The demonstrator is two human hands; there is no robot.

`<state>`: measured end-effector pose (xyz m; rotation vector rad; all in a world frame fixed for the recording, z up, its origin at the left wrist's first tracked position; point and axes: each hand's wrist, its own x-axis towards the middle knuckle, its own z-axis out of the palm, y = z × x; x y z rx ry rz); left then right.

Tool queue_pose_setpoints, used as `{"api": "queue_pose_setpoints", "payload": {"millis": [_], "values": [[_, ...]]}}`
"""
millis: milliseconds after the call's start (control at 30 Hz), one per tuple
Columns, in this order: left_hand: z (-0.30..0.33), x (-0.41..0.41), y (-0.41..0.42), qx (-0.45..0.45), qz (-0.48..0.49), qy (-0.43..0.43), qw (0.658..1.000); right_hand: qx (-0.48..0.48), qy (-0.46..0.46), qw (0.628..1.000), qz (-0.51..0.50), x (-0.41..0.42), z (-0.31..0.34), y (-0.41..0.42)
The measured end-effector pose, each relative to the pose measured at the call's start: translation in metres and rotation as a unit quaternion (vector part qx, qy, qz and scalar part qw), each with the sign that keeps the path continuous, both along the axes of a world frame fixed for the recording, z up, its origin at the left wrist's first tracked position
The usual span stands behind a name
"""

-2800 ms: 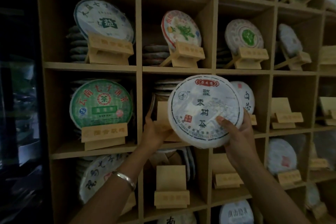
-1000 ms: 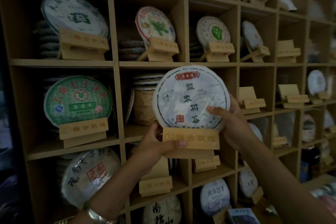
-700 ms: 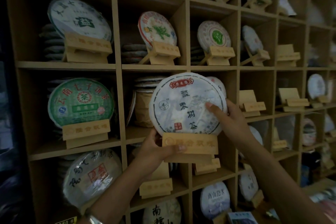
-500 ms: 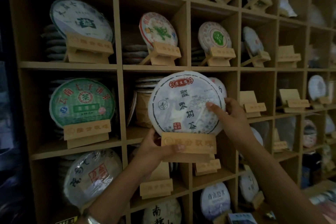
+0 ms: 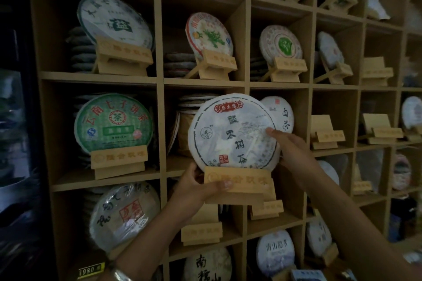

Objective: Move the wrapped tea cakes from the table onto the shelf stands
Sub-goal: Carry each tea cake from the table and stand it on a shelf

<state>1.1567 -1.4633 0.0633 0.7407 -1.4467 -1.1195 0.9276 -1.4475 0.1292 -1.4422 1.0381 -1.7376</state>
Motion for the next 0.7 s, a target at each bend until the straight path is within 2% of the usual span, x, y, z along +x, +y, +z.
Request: {"api": "queue_pose_setpoints", "payload": {"millis": [67,233,433,700], "values": [[0.000,0.003,-0.004,0.000,0.009,0.006,1.000,-0.021,0.022,0.998,-0.053,0.003,-0.003,-0.006],[0.005,0.012,-0.015,-0.021,0.017,0.003,1.000,0.058,-0.038,0.996,0.056,0.019,-0.003,-0.028],[0.010,0.028,-0.038,-0.015,0.031,0.017,0.999,0.054,-0.040,0.995,0.080,0.043,0.007,-0.064],[0.026,0.047,-0.082,-0.013,0.047,-0.007,0.999,0.068,-0.026,0.994,0.084,0.068,0.020,-0.117]]}}
